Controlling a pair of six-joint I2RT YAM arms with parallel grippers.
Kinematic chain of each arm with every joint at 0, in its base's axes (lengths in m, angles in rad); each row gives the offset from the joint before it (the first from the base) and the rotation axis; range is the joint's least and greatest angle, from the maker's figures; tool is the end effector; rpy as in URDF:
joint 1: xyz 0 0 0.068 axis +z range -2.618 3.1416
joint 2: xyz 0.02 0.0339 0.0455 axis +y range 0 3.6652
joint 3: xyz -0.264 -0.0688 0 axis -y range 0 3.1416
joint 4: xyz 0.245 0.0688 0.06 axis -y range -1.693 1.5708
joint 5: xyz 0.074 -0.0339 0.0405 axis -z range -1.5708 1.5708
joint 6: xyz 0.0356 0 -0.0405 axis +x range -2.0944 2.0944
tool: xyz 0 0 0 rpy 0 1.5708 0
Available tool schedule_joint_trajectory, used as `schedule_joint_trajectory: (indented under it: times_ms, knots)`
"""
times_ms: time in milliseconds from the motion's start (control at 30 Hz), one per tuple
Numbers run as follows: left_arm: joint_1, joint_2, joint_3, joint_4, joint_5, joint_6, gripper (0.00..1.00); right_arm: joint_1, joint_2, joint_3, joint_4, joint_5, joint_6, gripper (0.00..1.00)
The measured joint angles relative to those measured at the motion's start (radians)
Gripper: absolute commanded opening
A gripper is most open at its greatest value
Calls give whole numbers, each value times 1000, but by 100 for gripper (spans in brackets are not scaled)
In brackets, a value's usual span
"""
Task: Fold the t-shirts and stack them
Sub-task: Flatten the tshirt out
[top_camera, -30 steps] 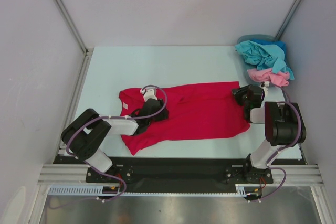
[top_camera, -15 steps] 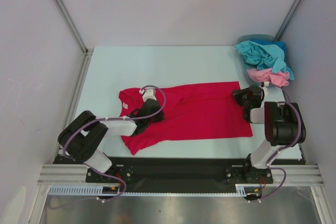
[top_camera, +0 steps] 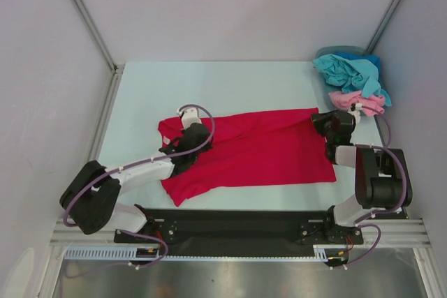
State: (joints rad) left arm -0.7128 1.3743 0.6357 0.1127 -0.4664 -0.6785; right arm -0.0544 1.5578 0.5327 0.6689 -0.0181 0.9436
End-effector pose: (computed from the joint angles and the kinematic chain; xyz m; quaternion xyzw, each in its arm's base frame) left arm 0.2191 -0.1682 0.1899 -0.0903 0.8680 -0.1258 0.4717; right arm 0.2973 -0.0155 0.1610 0.3884 0.7235 0.2521 0.5120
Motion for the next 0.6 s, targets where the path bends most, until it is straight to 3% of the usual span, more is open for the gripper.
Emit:
schedule_joint_trajectory:
  times_ms: [467, 600]
  knots:
    - [54, 116, 507, -175, -131, 142, 0, 16, -137, 40, -30, -55, -52, 0]
    - [68, 155, 586, -193, -153, 185, 0, 16, -151, 40, -21, -76, -63, 0]
